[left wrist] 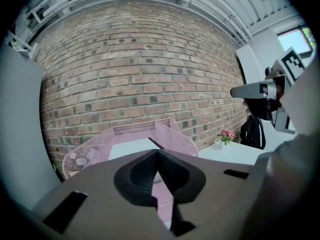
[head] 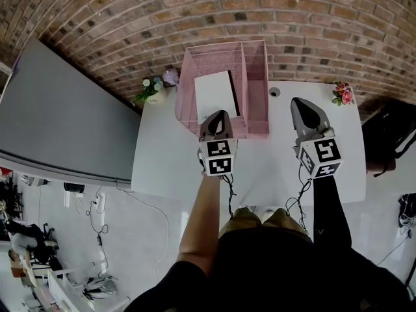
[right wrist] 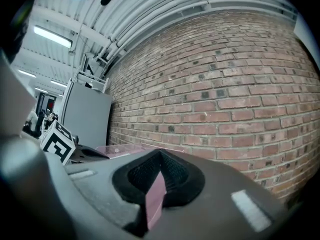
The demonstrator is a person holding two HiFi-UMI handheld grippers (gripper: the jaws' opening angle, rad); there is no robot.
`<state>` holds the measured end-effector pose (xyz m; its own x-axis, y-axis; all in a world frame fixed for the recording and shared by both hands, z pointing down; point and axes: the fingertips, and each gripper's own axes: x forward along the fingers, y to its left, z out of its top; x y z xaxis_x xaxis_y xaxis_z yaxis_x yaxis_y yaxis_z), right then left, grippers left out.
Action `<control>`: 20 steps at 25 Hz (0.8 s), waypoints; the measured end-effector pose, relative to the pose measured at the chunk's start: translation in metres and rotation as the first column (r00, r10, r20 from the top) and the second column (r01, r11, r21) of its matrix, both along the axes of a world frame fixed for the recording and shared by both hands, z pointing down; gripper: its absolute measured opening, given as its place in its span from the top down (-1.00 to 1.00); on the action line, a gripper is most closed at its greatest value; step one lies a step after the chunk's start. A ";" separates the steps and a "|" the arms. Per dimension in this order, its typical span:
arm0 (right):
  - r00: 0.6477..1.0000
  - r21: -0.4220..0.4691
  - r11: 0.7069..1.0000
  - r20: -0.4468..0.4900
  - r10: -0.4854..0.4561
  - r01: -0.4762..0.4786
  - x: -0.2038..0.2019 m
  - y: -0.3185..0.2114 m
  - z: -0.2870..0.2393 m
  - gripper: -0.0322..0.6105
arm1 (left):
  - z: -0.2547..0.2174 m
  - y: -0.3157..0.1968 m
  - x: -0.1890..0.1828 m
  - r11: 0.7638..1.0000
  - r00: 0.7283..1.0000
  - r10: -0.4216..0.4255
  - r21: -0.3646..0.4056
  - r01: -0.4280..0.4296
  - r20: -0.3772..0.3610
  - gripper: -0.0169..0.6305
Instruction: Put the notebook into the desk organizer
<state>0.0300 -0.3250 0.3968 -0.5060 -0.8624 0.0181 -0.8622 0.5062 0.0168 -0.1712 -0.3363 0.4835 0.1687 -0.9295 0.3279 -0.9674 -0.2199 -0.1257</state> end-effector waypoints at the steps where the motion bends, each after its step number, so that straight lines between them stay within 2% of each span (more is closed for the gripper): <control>1: 1.000 0.002 1.000 0.001 -0.003 0.003 0.001 0.003 -0.001 0.90 | -0.005 0.004 0.001 1.000 1.000 0.000 0.009 0.000 0.002 0.92; 9: 0.999 0.037 0.999 0.027 -0.039 0.038 0.014 0.045 -0.017 0.90 | -0.055 0.052 0.020 0.994 1.000 -0.017 0.107 0.016 0.007 0.92; 20: 0.994 0.074 0.993 0.045 -0.100 0.096 0.029 0.107 -0.027 0.90 | -0.104 0.128 0.048 0.984 0.999 -0.039 0.173 0.035 0.020 0.92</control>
